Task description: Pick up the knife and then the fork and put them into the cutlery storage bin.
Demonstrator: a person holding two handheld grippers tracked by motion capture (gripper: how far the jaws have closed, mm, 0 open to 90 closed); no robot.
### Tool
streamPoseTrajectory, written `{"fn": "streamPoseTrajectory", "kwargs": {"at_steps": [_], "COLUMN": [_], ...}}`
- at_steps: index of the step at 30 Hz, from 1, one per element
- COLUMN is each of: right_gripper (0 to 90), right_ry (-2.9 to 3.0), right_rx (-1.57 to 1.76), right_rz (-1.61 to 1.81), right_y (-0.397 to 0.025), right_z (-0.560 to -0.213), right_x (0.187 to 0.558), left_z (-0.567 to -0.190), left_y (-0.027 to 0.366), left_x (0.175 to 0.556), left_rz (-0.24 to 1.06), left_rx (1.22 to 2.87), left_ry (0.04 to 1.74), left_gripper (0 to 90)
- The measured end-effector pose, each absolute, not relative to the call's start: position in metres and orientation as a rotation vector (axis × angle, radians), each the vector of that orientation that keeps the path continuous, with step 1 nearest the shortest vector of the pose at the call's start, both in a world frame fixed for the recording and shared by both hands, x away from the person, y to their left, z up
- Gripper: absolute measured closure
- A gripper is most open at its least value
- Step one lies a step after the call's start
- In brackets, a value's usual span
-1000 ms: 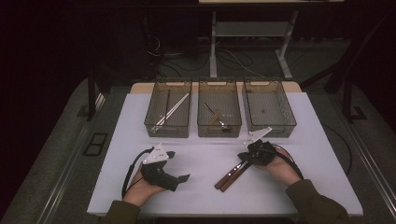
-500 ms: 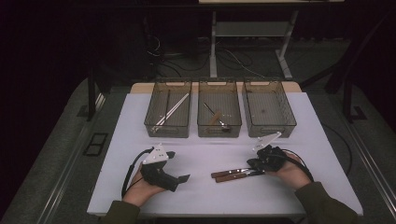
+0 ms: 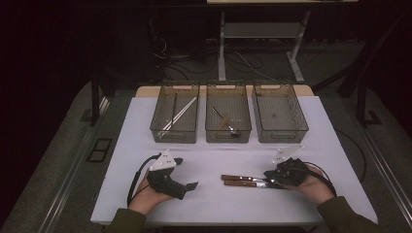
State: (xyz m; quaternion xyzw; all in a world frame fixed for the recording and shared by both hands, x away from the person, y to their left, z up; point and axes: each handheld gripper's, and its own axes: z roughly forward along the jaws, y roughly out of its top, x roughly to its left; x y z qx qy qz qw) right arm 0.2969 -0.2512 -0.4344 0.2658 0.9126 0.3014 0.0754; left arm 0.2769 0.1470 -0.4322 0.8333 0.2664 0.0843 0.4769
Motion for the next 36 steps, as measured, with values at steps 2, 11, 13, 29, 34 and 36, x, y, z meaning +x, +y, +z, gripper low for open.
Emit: {"fn": "streamPoseTrajectory", "kwargs": {"at_steps": [2,11,13,29,34,36], "right_gripper": [89.9,89.9,90.0,82.1,69.9,70.0], "right_ry": [2.733,2.797,2.811,2.842,2.816,2.813], "right_rx": [0.805,0.770,0.758,0.754,0.820,0.806], "right_rz": [0.936,0.913,0.904,0.896,0.957,0.960], "right_y": [-0.250,-0.243,-0.243,-0.242,-0.240,-0.233], "right_z": [-0.434,-0.439,-0.438,-0.433,-0.421,-0.418], "right_x": [0.303,0.305,0.302,0.290,0.293,0.294], "left_z": [-0.432,-0.432,-0.432,-0.432,-0.432,-0.432], "left_y": [0.147,0.148,0.147,0.147,0.147,0.147], "left_x": [0.277,0.277,0.277,0.276,0.277,0.277], "left_rz": [0.207,0.203,0.202,0.199,0.196,0.197], "left_rx": [2.037,2.036,2.035,2.037,2.038,2.039], "left_ry": [0.651,0.648,0.648,0.640,0.643,0.643], "left_gripper": [0.0,0.0,0.0,0.0,0.0,0.0]}}
